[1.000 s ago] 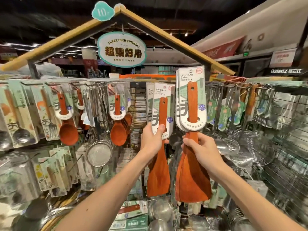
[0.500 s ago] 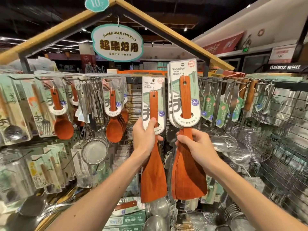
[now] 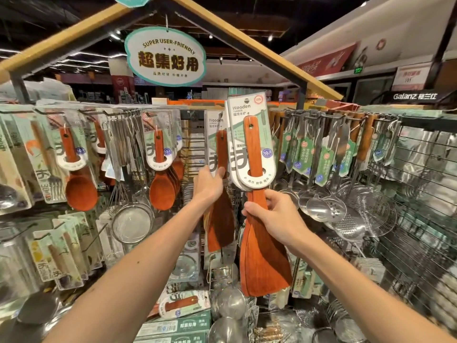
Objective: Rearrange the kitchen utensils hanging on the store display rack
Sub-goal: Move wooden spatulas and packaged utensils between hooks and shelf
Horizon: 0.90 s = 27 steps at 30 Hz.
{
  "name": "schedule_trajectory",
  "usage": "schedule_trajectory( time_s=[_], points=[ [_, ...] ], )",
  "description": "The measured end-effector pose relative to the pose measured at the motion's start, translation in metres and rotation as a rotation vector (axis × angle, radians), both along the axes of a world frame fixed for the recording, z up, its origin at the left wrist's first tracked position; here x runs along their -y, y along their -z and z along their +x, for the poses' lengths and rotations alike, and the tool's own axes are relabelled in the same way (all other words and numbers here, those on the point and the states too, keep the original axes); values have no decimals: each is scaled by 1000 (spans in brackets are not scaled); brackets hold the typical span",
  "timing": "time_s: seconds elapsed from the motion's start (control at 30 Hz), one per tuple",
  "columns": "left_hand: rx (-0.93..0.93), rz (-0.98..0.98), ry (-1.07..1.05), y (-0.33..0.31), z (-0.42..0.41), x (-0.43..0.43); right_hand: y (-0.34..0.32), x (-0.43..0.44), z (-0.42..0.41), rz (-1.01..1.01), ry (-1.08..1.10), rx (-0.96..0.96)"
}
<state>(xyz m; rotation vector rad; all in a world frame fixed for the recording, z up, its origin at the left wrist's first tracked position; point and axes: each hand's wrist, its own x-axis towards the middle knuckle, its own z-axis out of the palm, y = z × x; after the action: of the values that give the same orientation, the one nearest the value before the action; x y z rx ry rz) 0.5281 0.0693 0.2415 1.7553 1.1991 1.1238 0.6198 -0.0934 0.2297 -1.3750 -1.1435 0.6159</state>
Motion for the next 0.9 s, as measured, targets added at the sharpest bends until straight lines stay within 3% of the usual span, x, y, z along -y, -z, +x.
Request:
schedule_trajectory(
  time_s=[0.47, 0.57, 0.7, 0.77, 0.9],
  points=[
    [-142, 6, -67, 0, -19, -14, 24, 11, 1, -1, -62, 92],
    [60, 68, -100, -2, -35, 8, 33, 15, -2, 0, -87, 76],
    [477, -231, 344, -4, -52, 61, 51, 19, -16, -38, -139, 58],
    [513, -258, 466, 3, -55, 78, 63, 19, -24, -81, -189, 40],
    [519, -171, 324, 25, -53, 81, 81, 17, -39, -141, -217, 37]
  ],
)
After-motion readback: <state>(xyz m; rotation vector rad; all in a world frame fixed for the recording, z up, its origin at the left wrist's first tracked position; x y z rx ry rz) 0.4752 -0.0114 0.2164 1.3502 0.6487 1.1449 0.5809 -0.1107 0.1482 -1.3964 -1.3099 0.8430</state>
